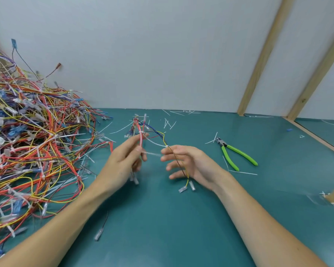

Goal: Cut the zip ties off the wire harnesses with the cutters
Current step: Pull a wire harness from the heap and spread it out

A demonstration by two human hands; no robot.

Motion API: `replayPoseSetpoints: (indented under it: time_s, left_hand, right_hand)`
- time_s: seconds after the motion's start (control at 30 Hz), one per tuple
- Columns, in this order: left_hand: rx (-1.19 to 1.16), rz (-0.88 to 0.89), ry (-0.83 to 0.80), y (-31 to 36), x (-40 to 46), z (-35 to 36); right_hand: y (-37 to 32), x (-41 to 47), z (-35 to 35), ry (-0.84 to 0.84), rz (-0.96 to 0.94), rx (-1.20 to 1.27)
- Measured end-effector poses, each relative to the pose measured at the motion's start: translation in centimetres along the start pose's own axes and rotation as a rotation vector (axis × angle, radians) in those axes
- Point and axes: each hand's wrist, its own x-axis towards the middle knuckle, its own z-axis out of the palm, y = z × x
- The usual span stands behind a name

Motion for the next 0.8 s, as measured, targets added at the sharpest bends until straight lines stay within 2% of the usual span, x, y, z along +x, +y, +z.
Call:
replayPoseSetpoints:
  time_s: [0.07, 0.13, 0.23, 0.3, 0.4, 0.53, 0.63, 0.7, 0.73, 0.8]
  left_hand:
    - [0.175, 0.099, -0.131, -0.2, -0.6, 0.5]
    - [0.369, 0.207, -0.259, -0.3, -0.9, 0.9]
    - [0.481, 0.264, -0.297, -0.4, -0.8, 0.8]
    - [0.461, 0.258, -0.294, -0.5, -0.7, 0.5]
    - [0.481, 0.268, -0.278, -0.4, -0.8, 0.0]
    - [0.830, 0.382, -0.159, 0.5, -0.7, -0.6]
    - [1.064, 0.305, -0.123, 1.2, -0.5, -1.0]
    - [0.991, 0.208, -0.158, 1.2, -0.5, -1.3]
    - [0.843, 0.144, -0.226, 1.2, -0.6, -1.4]
    - [0.361, -0.047, -0.438, 1.5, -1.0, -1.1]
  right_hand:
    - [0.2, 0.1, 1.5, -0.005, -0.038, -0.161]
    - [0.7, 0.4, 2.8, 0.101, -0.166, -0.367]
    - [1.4, 0.9, 3.4, 0.248, -0.265, -0.438]
    - [1.4, 0.9, 3.2, 0.317, -0.266, -0.392]
    - [0.6, 0.9, 2.7, 0.427, -0.230, -0.159]
    - [-0.9, 0.7, 0.6, 0.592, -0.284, 0.157]
    - [-1.2, 0.6, -1.3, 0.714, -0.331, 0.239]
    - [-0.9, 0.6, -2.4, 0.795, -0.304, 0.127]
    - [-0.7, 0.7, -2.7, 0.817, -0.279, 0.044]
    - [0.0, 0.7, -3.0, 0.833, -0.218, -0.140]
